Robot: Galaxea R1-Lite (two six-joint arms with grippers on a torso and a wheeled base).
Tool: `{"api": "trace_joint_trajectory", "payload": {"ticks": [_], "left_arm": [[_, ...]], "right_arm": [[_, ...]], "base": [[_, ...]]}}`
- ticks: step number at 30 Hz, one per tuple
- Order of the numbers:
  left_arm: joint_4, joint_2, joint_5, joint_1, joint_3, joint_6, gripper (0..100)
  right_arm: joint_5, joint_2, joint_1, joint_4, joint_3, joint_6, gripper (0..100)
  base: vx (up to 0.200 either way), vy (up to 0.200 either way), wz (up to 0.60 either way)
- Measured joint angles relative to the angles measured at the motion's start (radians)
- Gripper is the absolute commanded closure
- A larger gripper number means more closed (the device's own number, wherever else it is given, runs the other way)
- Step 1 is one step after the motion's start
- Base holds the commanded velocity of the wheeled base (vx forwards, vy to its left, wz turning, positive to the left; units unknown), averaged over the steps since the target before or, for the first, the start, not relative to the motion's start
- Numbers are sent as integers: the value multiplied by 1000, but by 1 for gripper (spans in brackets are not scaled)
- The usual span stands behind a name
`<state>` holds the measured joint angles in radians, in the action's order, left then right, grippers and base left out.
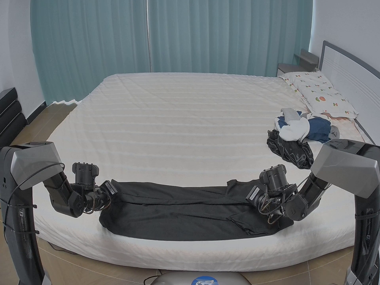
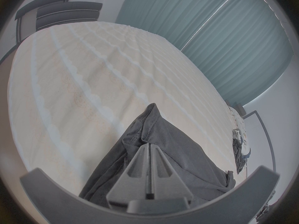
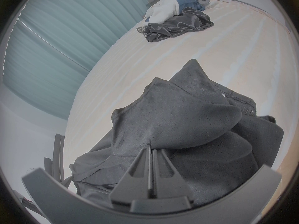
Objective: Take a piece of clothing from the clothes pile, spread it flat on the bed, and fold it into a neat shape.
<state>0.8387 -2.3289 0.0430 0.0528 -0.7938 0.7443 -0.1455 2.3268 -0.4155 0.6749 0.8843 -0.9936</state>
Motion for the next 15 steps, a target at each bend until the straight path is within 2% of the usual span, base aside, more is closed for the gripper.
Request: {"api": "trace_joint_trajectory", "payload": {"ticks": [8,15], "left_arm": [[-41,43,-6,-16,18,-24,100],[-97,93,-64,-26,25,-81,100]], "right_arm": [[-1,0,0,50,-24,10,100],[-1,1,3,67,-37,13,100]], "base": [[0,0,0],[0,0,0]]}}
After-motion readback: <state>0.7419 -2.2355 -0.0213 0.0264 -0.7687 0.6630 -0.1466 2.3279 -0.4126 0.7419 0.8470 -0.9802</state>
